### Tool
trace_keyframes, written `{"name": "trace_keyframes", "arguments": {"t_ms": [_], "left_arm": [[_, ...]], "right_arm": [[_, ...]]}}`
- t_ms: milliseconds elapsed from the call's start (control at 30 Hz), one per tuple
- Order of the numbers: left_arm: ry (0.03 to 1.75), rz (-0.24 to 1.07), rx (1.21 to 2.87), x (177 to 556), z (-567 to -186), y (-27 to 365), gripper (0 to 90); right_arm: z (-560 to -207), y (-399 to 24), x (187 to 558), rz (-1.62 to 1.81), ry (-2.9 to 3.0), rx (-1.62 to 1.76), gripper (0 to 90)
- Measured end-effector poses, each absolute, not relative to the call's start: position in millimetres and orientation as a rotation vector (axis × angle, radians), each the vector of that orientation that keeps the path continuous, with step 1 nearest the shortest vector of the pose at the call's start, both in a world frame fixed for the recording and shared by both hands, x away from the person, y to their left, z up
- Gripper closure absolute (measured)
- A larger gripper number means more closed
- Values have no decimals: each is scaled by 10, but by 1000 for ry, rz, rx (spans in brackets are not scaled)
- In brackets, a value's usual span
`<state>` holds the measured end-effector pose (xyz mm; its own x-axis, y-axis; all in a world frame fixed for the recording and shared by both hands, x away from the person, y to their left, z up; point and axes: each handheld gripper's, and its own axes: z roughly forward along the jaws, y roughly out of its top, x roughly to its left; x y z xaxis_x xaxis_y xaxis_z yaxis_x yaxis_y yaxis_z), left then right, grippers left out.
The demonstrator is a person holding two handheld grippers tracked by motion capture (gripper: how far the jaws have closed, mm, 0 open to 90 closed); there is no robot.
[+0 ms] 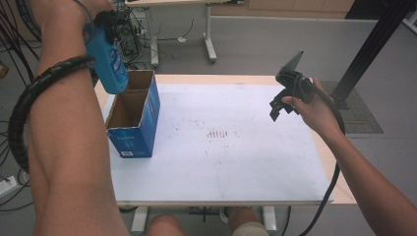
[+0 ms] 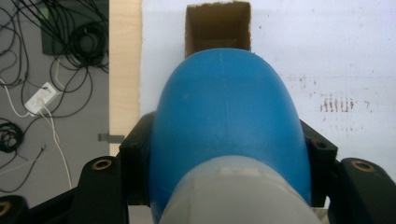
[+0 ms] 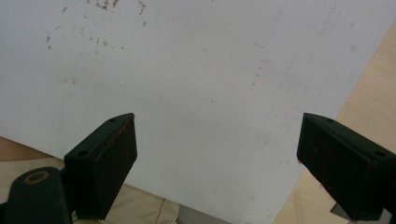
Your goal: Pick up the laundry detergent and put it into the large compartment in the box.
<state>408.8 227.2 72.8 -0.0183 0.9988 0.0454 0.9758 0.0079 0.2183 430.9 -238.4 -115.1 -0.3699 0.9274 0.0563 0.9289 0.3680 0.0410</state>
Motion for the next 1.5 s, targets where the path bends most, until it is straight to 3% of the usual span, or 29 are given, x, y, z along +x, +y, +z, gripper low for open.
{"name": "trace_keyframes", "arguments": {"t_ms": [1500], "left_arm": [[2158, 198, 2157, 4277, -526, 2336, 379]], "right_arm": [[-1311, -2342, 4301, -82, -2572, -1739, 113]]}}
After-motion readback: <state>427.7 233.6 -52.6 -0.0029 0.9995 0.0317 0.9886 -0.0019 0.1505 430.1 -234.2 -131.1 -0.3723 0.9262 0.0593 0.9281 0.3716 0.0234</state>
